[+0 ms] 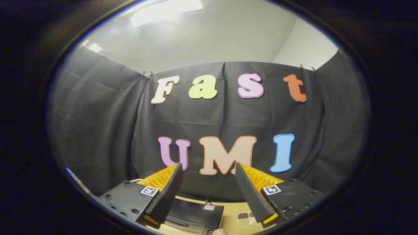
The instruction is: Open the toaster oven, put the food inside, and close the toaster oven door.
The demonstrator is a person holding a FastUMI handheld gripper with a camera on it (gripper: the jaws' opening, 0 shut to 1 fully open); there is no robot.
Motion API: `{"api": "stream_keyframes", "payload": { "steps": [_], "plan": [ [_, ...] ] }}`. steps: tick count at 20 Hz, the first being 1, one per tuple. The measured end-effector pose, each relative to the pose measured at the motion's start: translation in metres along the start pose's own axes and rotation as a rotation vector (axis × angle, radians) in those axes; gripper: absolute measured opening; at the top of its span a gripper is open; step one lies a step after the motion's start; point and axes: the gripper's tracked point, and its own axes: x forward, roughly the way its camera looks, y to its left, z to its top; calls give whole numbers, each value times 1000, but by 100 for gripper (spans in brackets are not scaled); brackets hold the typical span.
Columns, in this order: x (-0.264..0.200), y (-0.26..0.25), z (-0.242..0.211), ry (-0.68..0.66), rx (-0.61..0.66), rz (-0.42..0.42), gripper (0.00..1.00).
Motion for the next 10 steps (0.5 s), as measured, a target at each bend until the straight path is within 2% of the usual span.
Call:
{"api": "stream_keyframes", "payload": {
  "steps": [10],
  "plan": [
    [6,18,-4,7,-17,40,100]
  ]
}}
